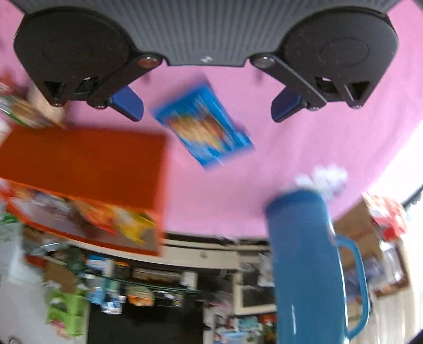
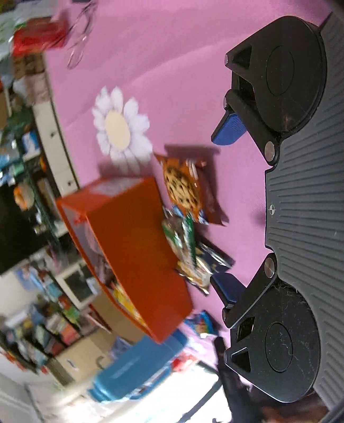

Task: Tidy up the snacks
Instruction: 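Grasp the blue cookie packet with the left tool while the right tool moves to the orange cookie packet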

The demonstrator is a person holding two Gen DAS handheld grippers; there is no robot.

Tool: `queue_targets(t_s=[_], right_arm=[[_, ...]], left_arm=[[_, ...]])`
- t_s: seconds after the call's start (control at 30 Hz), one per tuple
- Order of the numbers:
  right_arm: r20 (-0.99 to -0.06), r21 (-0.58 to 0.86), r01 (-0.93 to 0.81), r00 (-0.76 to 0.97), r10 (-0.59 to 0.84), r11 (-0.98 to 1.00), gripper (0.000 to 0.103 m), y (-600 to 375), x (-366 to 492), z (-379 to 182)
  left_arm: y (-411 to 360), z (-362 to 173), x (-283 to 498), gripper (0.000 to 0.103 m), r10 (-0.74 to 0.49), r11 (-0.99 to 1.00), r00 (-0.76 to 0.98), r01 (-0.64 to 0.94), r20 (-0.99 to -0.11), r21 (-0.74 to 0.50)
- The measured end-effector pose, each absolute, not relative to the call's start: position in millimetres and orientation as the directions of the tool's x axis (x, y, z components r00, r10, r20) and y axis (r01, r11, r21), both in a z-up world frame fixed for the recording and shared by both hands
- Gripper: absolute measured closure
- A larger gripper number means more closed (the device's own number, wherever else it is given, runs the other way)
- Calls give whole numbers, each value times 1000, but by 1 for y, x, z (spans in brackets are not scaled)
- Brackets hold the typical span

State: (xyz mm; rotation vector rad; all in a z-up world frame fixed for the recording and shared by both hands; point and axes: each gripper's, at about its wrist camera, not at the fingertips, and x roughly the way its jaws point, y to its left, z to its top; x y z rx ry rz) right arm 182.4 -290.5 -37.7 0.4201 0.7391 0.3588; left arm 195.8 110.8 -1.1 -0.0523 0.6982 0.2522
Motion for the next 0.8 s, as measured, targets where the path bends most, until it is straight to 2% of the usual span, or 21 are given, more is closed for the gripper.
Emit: queue_targets(t_s=[0.1, 0.3, 0.47, 0.53, 0.63, 0.8], right_arm=[[-552, 498, -158, 700, 452, 853, 4, -295, 184, -37], [-582, 473, -159, 682, 443, 867, 4, -290, 189, -40], [-611, 423, -200, 657, 441, 884, 4, -274, 187, -44], [-619, 391, -211, 660, 426, 896, 4, -270, 186, -44], [-626, 369, -203, 666, 405, 907, 4, -270, 186, -45], [-616, 408, -187, 666, 421, 894, 4, -276, 187, -45]], left_arm=[[129, -3, 235, 1, 325, 944, 697, -282, -639, 172], [166, -1, 268, 1, 390, 918, 683, -339, -618, 205], [171, -30, 321, 1, 384, 922, 616, -292, -688, 254], [168, -32, 313, 1, 384, 923, 642, -277, -663, 267], [157, -32, 285, 1, 309, 949, 686, -171, -659, 267], [119, -36, 224, 1, 274, 929, 748, -43, -605, 368]])
